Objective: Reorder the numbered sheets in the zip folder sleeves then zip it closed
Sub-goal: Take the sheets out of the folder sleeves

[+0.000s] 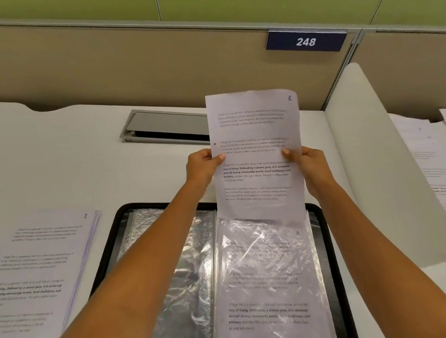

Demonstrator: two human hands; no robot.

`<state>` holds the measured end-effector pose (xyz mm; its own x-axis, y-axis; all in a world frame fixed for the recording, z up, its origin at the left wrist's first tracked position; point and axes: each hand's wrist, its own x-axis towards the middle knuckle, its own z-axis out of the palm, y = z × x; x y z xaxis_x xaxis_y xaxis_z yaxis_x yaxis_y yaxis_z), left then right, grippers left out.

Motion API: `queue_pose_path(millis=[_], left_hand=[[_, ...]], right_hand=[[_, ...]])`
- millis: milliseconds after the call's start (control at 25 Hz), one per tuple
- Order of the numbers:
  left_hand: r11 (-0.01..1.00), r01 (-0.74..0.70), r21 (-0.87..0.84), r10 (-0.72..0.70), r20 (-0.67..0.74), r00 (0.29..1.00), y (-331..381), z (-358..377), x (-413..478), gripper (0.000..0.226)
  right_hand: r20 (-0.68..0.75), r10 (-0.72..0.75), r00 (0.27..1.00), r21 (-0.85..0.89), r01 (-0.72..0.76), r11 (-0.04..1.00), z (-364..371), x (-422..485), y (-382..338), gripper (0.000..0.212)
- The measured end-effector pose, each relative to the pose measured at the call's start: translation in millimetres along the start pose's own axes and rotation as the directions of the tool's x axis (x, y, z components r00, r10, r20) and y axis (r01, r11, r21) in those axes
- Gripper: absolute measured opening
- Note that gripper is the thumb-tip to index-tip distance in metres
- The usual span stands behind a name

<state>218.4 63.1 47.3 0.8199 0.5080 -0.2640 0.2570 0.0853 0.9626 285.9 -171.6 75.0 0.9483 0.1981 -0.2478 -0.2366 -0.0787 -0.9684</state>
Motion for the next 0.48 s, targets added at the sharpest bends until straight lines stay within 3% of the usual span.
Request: queue_pose_path(millis=[320, 480], left_hand=[[0.992, -0.108, -0.058, 0.103, -0.088, 0.991, 21.6, -3.3, -10.0, 0.011], [0.985, -0.135, -0.106, 0.122, -0.114, 0.986, 32.4, -16.9, -15.9, 0.009]], right_hand=[[0.006, -0.16, 0.987, 0.146, 0.157, 0.977, 10.9, -6.5, -30.0, 0.035], [-0.041, -0.173, 0.984, 0.142, 0.177, 0.974, 17.6, -13.6, -34.0, 0.026]])
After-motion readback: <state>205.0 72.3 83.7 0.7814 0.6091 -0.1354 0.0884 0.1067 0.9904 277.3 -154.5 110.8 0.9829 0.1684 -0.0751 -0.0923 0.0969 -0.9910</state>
